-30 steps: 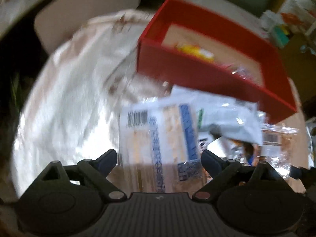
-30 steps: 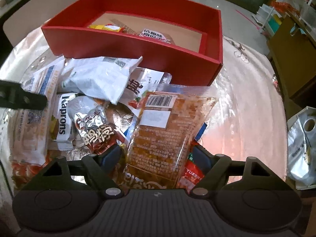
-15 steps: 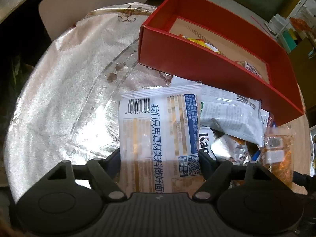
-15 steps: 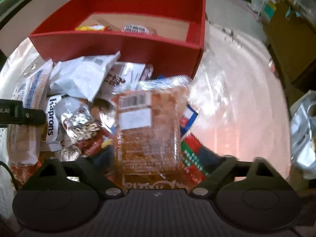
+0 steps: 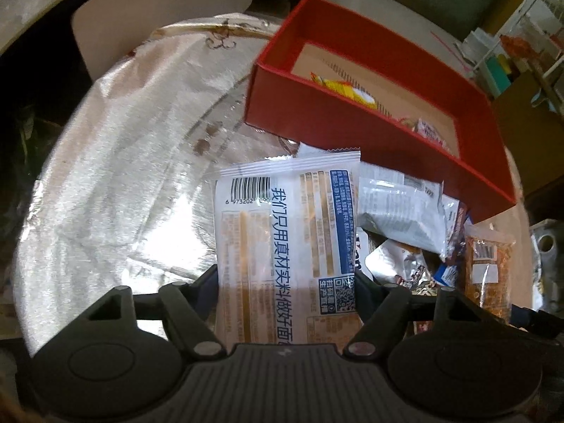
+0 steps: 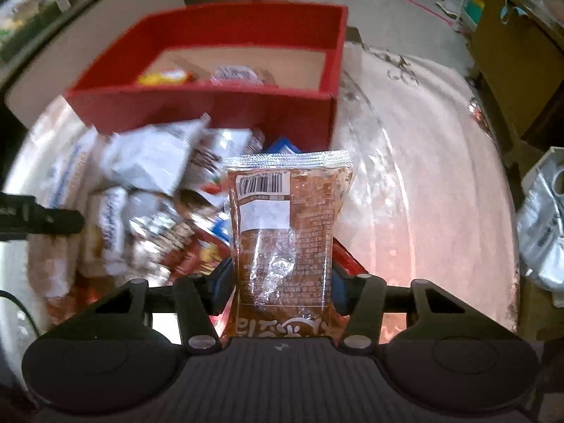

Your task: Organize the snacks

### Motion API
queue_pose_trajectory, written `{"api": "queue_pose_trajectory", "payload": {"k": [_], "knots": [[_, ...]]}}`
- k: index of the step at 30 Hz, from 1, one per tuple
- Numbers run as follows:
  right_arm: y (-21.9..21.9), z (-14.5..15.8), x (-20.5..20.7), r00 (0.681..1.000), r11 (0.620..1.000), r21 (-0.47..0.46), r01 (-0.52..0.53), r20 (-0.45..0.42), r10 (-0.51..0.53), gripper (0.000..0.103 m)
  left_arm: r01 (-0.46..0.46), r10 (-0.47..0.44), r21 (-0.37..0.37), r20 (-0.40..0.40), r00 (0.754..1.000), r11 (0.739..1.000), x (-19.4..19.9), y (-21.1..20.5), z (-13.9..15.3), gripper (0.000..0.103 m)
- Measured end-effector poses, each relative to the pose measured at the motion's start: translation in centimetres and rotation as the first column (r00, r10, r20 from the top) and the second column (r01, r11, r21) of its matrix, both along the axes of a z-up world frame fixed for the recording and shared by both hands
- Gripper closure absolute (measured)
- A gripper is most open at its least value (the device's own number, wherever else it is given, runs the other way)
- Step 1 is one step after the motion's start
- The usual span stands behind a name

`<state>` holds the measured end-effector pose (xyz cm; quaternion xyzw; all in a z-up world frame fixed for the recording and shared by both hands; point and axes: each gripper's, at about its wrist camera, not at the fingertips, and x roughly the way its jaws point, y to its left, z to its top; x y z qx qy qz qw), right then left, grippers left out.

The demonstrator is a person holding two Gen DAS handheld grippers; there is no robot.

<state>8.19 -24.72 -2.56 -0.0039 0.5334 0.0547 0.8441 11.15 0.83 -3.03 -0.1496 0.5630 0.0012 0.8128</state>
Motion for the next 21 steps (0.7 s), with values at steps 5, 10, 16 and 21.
{"api": "queue_pose_trajectory", "payload": {"k": [5, 10, 16, 21], "knots": [[0.1, 1.8, -0.4, 0.999, 0.999, 0.038, -0.009, 0.053, 0.007, 0.042, -0.001, 0.001, -0.013, 0.038, 0.999, 1.0, -0.6, 0.3, 1.2, 0.036], [0.0, 2.7, -0.6, 0.997, 0.998, 0.06, -0.019, 0.072, 0.014, 0.042, 0.011, -0.01, -0.015, 0.066, 0.998, 1.0, -0.4, -0.2, 1.9, 0.036], [0.5, 3.8, -0.5, 0.994, 0.996, 0.088, -0.023, 0.106, 0.013, 0.042, 0.043, -0.042, -0.001, 0.106, 0.993, 0.999, -0.1, -1.8, 3.0, 0.035], [1.2, 4.9, -0.3, 0.99, 0.994, 0.106, -0.039, 0.142, 0.023, 0.042, 0.051, -0.056, 0.036, 0.148, 0.987, 0.998, 0.0, -2.5, 3.7, 0.035]]}}
